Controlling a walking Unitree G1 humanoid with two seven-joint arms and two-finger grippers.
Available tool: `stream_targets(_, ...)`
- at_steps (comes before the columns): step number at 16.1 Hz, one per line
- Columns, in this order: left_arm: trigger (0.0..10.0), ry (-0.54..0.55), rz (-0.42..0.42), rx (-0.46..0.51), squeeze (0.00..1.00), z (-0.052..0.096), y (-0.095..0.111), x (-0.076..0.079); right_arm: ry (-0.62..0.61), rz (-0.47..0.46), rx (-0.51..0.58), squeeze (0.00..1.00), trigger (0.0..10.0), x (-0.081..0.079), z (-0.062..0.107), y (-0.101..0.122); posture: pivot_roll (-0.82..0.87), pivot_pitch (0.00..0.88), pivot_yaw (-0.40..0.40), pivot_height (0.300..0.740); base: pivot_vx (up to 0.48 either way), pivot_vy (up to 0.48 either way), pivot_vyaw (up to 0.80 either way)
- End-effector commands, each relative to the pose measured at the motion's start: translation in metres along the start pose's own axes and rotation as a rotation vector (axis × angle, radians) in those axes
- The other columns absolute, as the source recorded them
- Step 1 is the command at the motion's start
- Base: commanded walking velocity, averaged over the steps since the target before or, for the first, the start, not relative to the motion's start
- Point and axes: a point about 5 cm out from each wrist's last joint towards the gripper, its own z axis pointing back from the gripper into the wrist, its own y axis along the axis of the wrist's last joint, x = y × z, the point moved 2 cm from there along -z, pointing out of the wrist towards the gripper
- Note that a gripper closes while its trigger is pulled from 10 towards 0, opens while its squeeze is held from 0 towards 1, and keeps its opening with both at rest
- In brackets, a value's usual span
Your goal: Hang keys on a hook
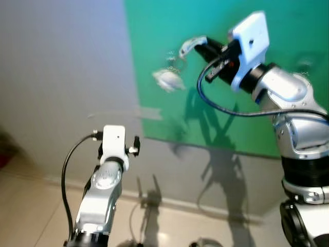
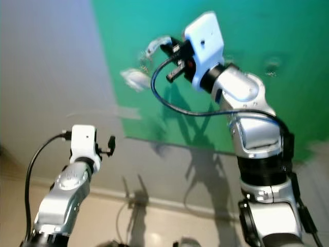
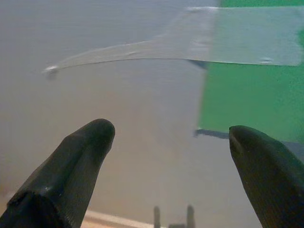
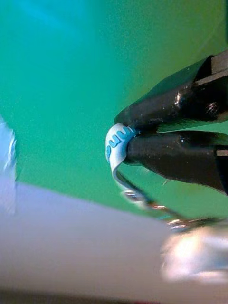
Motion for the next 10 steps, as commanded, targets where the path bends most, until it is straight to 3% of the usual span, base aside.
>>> stream_targets(1,10.0,0.017,-0.005,0.007,0.0,-0.001,0.002,-0.003,0.006,0.013,0.022,0.0,0.0,0.002,-0.001,0.006,-0.11,0.0,0.023,0.74,0.0,0.0,0.0)
stream_targets(10,10.0,0.021,0.0,0.004,0.0,-0.001,0.001,-0.003,-0.045,0.066,-0.051,0.0,0.0,0.016,-0.012,-0.02,-0.1,0.0,0.018,0.74,0.0,0.0,0.0)
